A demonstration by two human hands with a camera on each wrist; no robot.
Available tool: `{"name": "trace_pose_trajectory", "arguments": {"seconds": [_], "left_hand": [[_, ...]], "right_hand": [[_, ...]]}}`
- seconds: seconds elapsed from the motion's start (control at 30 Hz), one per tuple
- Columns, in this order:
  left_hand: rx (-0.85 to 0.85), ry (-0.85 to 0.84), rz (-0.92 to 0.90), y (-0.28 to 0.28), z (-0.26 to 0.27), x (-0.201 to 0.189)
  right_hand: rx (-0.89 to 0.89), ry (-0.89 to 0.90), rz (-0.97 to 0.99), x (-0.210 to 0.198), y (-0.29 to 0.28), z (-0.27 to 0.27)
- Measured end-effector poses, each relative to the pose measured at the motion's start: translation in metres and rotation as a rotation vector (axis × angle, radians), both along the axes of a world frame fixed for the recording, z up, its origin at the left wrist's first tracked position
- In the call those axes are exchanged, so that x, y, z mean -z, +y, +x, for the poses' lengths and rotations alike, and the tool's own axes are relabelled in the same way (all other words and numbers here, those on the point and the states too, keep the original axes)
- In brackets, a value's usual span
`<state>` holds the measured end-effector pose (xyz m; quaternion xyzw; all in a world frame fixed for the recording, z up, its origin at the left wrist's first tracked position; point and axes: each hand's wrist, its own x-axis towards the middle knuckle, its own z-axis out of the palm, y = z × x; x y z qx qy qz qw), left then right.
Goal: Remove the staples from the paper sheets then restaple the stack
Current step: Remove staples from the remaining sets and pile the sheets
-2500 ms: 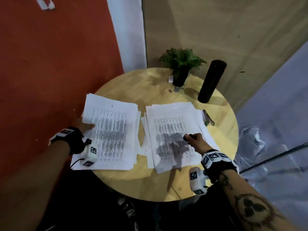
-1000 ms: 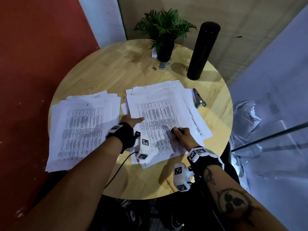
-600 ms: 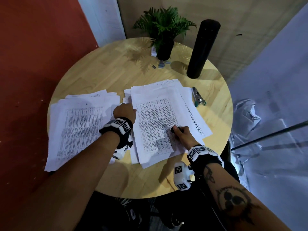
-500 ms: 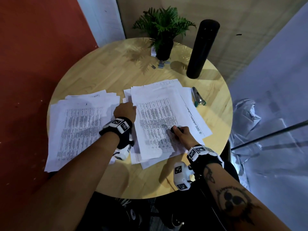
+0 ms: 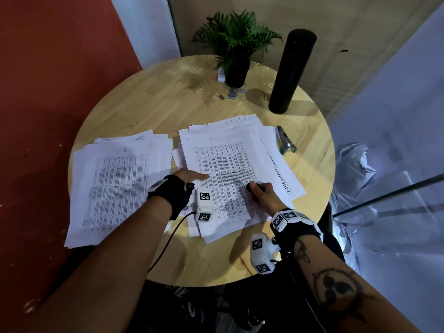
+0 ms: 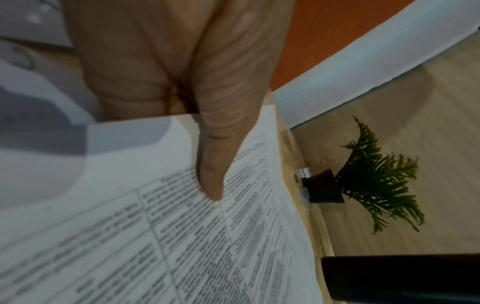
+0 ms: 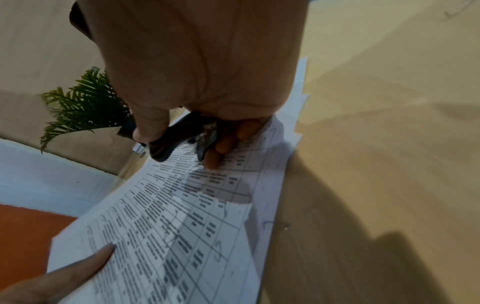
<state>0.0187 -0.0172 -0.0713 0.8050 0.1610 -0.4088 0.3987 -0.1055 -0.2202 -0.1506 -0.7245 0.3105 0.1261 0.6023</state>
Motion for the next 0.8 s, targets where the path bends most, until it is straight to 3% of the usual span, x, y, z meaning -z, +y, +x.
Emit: {"name": "trace_pose_trajectory", "arguments": {"seconds": [0.07,0.2,0.3,0.53,0.8], "left_hand": [[-0.050,-0.025,-0.053,0.002,-0.002,0.008],[-0.305,-0.212,-0.242,0.002,-0.013,0.023],[-0.358,-0.278,-0.350,-0.001,-0.013,0.018],[-0.229,-0.505,-0.544,-0.002,-0.016,-0.053],[-0.157,-0.575,-0.689,0.024,-0.013,-0.122]], "right_hand": [[0.001,-0.001,-0.013,-0.006,0.002,-0.001],[-0.064,-0.049,-0.023,-0.028,0.007,-0.013],[-0.048,-0.085,-0.028,-0.047,0.008,-0.023],[0.169,-0.284,0.188,-0.122,-0.019,-0.014],[0.099,-0.608,0.480,-0.229,-0.042,0.017]]}}
